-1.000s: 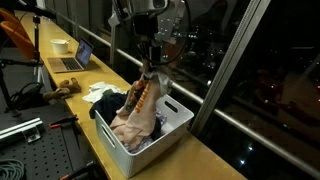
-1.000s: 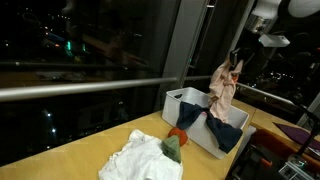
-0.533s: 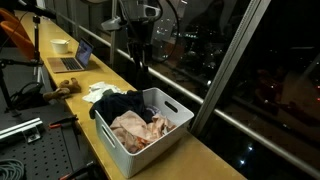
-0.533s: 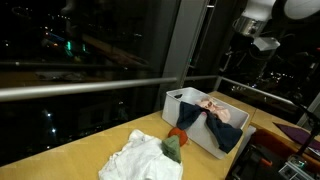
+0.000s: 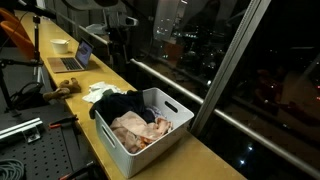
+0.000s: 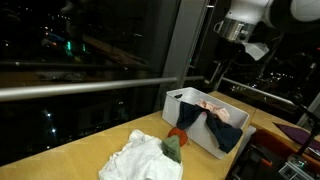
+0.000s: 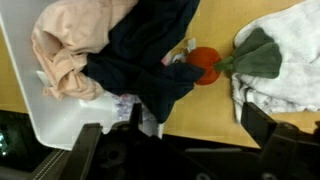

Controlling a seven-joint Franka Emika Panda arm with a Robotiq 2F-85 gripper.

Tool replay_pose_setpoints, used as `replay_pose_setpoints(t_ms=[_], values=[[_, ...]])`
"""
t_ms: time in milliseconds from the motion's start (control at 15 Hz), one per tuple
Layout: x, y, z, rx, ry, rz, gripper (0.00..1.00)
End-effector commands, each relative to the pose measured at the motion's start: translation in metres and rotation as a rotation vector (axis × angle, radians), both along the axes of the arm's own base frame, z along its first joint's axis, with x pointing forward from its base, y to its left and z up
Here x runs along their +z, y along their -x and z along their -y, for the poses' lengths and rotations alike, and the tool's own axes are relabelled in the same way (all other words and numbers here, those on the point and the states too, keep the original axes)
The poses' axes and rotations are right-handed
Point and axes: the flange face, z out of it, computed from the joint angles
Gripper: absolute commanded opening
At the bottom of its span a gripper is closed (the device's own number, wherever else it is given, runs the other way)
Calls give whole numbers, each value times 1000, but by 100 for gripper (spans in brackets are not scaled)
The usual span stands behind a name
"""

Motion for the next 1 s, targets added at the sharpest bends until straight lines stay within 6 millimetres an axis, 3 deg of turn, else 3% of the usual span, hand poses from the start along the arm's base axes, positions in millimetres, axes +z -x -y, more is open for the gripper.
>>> replay_pose_setpoints(t_ms=[0,267,600,933], values=[[-39,1,-41,22,15,-116,100],[-65,9,-52,16,78,-224,100],[-66,24,-33,-27,190,-327,100],[-96,21,-26,-30,217,-384,100]])
